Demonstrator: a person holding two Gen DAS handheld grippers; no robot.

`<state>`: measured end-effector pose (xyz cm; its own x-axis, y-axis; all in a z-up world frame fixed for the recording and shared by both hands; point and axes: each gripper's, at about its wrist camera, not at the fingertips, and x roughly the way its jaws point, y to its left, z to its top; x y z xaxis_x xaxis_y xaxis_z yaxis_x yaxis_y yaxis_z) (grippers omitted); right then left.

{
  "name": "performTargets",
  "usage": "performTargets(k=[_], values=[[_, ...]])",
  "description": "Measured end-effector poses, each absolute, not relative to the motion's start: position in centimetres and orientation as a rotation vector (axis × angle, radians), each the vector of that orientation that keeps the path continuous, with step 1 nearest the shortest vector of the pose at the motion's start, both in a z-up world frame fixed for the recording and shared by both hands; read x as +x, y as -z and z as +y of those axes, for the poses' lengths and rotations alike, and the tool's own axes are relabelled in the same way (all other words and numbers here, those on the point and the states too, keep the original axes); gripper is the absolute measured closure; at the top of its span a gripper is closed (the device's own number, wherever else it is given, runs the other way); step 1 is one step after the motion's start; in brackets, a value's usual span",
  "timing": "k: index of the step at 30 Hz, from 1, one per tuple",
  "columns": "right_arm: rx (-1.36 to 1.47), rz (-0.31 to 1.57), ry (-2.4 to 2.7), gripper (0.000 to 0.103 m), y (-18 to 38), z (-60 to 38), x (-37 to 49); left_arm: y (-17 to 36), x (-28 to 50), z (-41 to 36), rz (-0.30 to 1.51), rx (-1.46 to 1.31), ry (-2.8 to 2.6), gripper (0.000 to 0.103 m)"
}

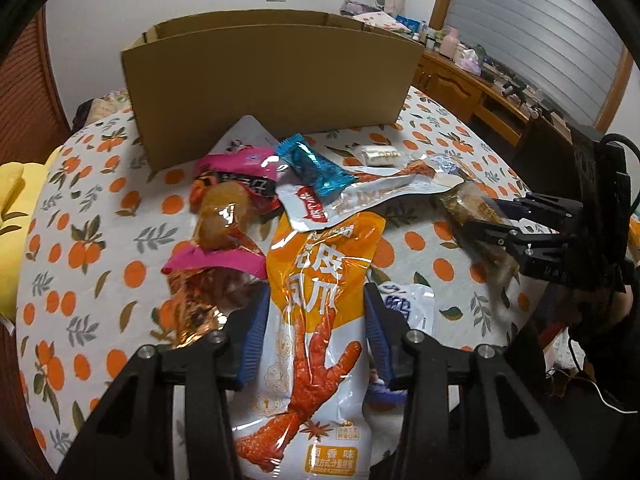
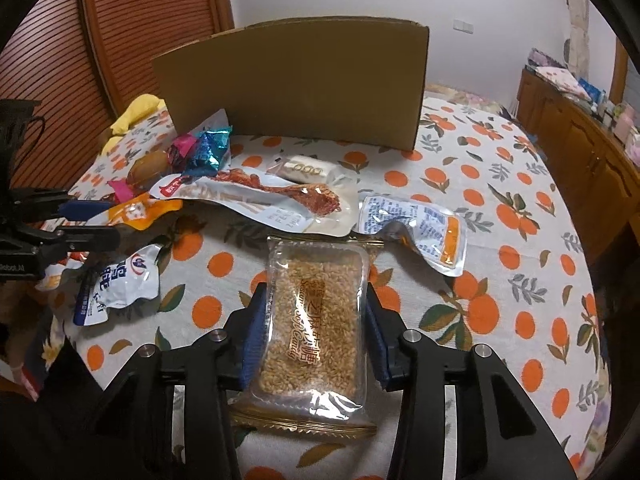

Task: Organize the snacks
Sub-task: 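Lift both held snacks and carry them over the cardboard box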

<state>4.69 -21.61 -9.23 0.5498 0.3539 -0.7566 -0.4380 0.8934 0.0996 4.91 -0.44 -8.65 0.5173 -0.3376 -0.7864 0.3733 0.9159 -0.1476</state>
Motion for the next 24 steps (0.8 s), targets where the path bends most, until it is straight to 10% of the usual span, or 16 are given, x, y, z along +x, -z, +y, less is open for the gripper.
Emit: performTargets(k=[24], values=[[-0.101, 0.767, -0.452, 0.06, 4.8, -23.5, 2.8, 4.5, 4.5, 2.0, 0.82, -0.015, 0.386, 0.059]])
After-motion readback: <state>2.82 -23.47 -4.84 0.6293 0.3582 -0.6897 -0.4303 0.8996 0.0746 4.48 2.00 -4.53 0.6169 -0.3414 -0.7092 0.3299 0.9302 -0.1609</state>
